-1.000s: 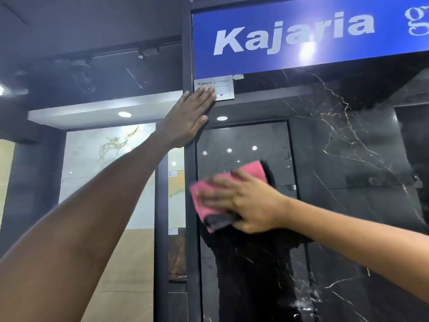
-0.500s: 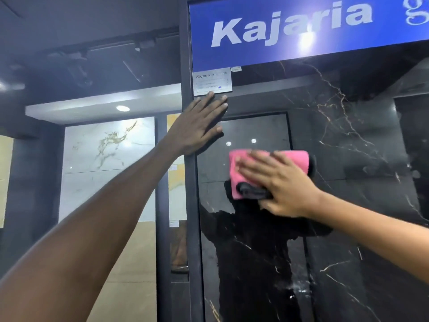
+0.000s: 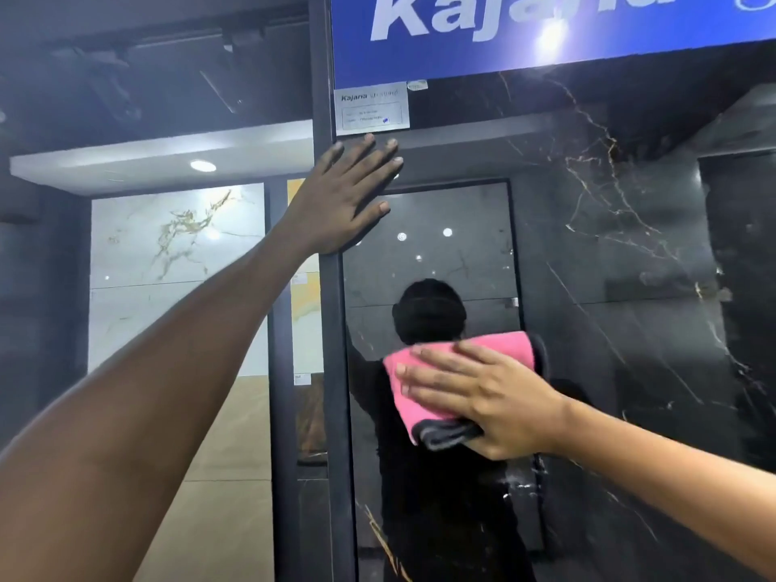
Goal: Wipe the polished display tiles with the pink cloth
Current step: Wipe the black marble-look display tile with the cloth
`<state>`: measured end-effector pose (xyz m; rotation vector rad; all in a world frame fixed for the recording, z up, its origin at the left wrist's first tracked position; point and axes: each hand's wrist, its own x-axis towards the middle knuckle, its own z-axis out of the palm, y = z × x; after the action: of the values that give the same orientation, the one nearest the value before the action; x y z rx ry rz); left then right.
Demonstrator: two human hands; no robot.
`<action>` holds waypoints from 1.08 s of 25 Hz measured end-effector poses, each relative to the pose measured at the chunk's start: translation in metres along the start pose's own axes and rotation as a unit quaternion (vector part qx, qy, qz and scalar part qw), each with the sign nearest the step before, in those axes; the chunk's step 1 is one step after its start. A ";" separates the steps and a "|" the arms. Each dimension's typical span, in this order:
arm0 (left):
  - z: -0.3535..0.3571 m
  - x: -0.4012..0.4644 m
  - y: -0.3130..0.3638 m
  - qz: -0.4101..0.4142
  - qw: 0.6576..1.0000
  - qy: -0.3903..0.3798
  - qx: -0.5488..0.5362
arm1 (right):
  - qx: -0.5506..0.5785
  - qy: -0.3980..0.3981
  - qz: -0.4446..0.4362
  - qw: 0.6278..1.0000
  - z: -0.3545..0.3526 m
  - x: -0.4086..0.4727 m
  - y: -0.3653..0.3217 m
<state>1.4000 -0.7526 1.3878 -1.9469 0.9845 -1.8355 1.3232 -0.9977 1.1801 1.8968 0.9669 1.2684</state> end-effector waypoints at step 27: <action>-0.013 -0.050 0.064 -0.107 0.989 0.007 -0.098 | 0.072 -0.017 -0.119 0.990 -0.008 0.019 -0.013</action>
<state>1.3724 -0.7640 1.3111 -2.2370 1.0316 -1.9285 1.3178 -0.9737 1.1804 1.8384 1.2555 1.0485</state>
